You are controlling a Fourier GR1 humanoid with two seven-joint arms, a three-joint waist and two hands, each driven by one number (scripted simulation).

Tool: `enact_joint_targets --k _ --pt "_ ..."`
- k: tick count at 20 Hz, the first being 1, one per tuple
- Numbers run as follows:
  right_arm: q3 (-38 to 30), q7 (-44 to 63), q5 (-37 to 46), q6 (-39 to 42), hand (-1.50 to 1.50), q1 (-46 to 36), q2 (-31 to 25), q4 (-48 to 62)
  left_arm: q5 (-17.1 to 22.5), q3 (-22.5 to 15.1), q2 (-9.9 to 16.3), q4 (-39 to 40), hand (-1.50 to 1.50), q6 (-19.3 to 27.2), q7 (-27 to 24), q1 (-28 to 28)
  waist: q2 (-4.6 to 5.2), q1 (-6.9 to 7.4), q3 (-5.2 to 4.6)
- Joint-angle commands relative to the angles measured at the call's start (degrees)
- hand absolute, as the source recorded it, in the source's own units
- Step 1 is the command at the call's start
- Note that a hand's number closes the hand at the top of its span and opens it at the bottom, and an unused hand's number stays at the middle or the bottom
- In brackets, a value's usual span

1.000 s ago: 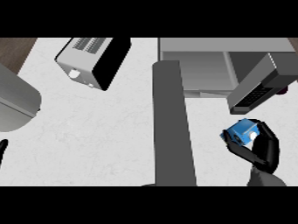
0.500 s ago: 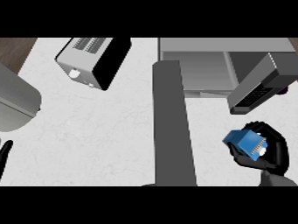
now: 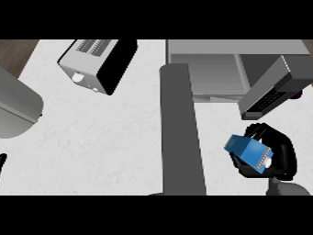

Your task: Pick up the milk, place it into the microwave and close the microwave

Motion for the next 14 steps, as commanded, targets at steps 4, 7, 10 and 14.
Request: enact_joint_targets --k 4,7,10,14 --pt "3.6 6.9 7.9 -10.3 1.5 -5.3 3.0 -4.1 2.3 2.9 0.9 0.7 -1.5 -0.4 2.2 -1.5 0.08 0.19 0.01" --pt "0.9 13.3 7.3 -10.6 1.5 -13.8 0.6 -0.6 4.1 3.9 0.6 -0.3 -1.5 -0.9 2.6 -0.4 0.12 0.47 0.02" --pt "1.8 11.5 9.9 -13.9 1.5 -17.7 4.0 7.4 1.5 1.9 0.2 -1.1 -1.5 2.1 6.2 -4.7 0.21 0.36 0.04" --pt "-1.2 12.0 10.5 -15.2 1.5 -27.4 2.3 17.7 -1.7 -0.5 -0.9 0.0 -1.5 0.6 -0.5 0.5 0.28 1.05 0.04"
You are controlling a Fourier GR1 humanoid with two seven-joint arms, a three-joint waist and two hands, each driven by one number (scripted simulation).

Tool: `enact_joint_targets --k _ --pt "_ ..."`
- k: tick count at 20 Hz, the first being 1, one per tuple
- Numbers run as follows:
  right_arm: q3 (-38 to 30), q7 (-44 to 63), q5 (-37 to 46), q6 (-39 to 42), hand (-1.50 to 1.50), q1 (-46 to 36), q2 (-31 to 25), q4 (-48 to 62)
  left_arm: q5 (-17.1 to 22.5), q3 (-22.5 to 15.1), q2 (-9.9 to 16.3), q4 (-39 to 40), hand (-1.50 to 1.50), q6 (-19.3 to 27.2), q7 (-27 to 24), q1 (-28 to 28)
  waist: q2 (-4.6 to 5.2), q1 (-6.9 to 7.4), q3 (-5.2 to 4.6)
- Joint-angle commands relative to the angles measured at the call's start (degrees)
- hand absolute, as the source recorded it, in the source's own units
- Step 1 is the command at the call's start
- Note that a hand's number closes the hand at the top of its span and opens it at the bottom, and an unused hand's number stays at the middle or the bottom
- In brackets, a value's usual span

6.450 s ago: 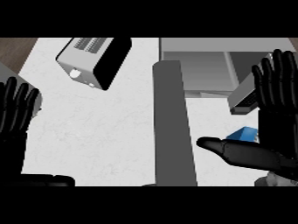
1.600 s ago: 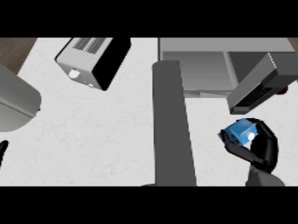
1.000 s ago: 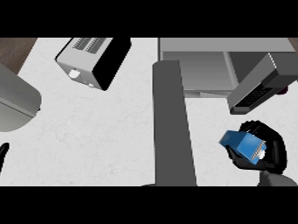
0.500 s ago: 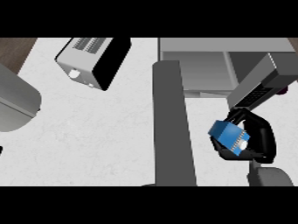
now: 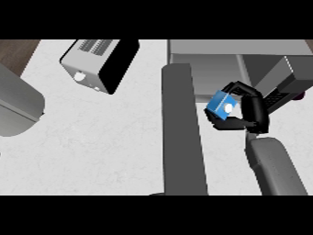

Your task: Pick up the milk, place it into the microwave and close the microwave

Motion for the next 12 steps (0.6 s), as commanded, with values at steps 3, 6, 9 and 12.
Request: enact_joint_targets --k 3,6,9,12 --pt "-4.0 -3.3 0.6 -1.5 1.5 -14.7 -0.3 18.8 3.8 4.3 3.0 3.0 -1.5 -2.5 0.1 -1.7 0.29 0.77 0.04" --pt "-5.4 -5.8 0.4 0.4 1.5 -18.6 -1.7 26.0 -2.4 1.4 -0.3 6.1 -1.5 -2.1 -3.4 -3.4 0.33 0.61 0.03" --pt "-7.3 -6.9 1.3 -1.5 1.5 -26.0 -3.2 33.9 0.3 3.2 2.8 8.8 -1.5 -3.3 -2.0 -6.2 0.75 1.47 0.05" --pt "-8.1 -7.9 2.4 -5.3 1.5 -30.8 -2.1 39.4 2.3 3.5 3.3 7.4 -1.5 -4.3 -1.0 -5.3 0.85 2.0 0.07"
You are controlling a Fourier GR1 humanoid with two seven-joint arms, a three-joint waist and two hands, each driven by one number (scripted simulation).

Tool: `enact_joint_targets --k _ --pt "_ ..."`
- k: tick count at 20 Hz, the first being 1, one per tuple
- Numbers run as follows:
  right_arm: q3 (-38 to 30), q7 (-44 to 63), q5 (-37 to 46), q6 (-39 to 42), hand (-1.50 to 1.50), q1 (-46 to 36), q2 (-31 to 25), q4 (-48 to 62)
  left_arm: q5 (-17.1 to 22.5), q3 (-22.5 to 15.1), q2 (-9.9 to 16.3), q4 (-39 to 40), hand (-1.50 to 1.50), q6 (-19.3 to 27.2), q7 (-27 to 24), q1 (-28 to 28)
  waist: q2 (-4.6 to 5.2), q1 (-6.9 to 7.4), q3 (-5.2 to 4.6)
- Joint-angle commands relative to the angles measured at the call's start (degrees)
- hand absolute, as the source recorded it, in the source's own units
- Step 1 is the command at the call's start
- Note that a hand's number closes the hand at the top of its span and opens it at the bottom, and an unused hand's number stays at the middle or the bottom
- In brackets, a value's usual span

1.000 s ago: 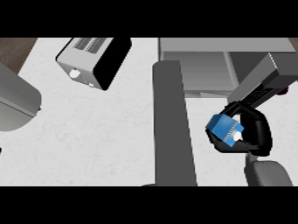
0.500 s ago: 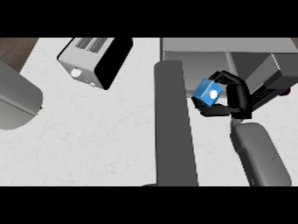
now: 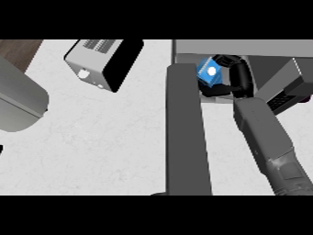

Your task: Pick up the milk, place it into the microwave and close the microwave

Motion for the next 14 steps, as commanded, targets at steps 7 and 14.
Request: enact_joint_targets --k 7,14 --pt "-3.0 -6.8 2.6 -7.0 1.5 -10.8 -2.2 15.7 0.6 0.9 2.3 4.1 -1.5 -0.8 0.4 -5.5 1.14 2.0 0.05" --pt "-3.1 -2.5 4.5 -11.5 1.5 -16.9 -6.1 20.0 -0.5 -1.6 0.9 2.0 -1.5 0.5 1.4 -7.4 2.24 4.15 0.1"
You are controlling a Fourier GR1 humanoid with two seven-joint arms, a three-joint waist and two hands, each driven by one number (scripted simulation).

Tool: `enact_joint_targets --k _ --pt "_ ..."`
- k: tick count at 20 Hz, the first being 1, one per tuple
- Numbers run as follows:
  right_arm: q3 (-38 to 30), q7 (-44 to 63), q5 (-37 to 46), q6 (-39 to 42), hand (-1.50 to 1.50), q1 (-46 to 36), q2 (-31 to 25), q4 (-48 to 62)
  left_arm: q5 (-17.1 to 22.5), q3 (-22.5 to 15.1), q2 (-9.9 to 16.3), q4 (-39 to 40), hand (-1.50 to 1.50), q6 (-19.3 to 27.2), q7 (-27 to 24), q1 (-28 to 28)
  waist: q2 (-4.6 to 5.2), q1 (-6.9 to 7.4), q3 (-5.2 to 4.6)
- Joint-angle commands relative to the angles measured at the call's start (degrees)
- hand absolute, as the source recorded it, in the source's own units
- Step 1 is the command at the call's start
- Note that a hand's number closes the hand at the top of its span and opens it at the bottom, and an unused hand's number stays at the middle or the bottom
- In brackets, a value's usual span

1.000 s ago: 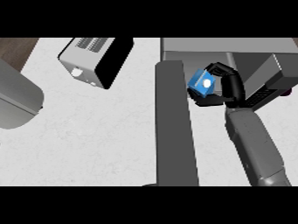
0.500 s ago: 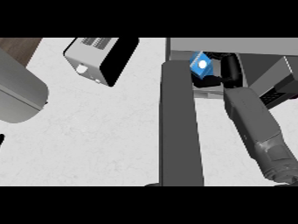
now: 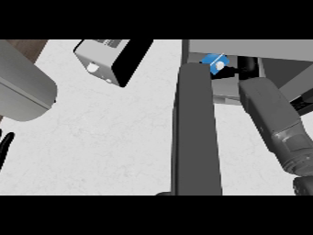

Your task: Pick up the milk, place it into the microwave and close the microwave

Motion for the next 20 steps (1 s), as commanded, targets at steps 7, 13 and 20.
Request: enact_joint_targets --k 7,13,20 --pt "-5.1 2.1 -2.5 -12.5 1.5 -3.2 -2.4 3.7 -3.6 -2.0 0.0 1.4 -1.5 1.2 0.3 -3.9 1.63 1.66 0.04" --pt "-0.1 3.0 4.0 -24.1 -1.5 -3.8 -4.3 7.0 -4.4 -1.7 1.5 -0.6 -1.5 0.8 1.5 -3.4 1.98 4.51 -0.04" --pt "0.6 4.5 5.2 -28.2 -1.5 -6.1 -3.8 8.0 -7.6 -4.0 0.8 1.1 -1.5 1.5 1.2 -5.9 2.53 4.58 0.04"
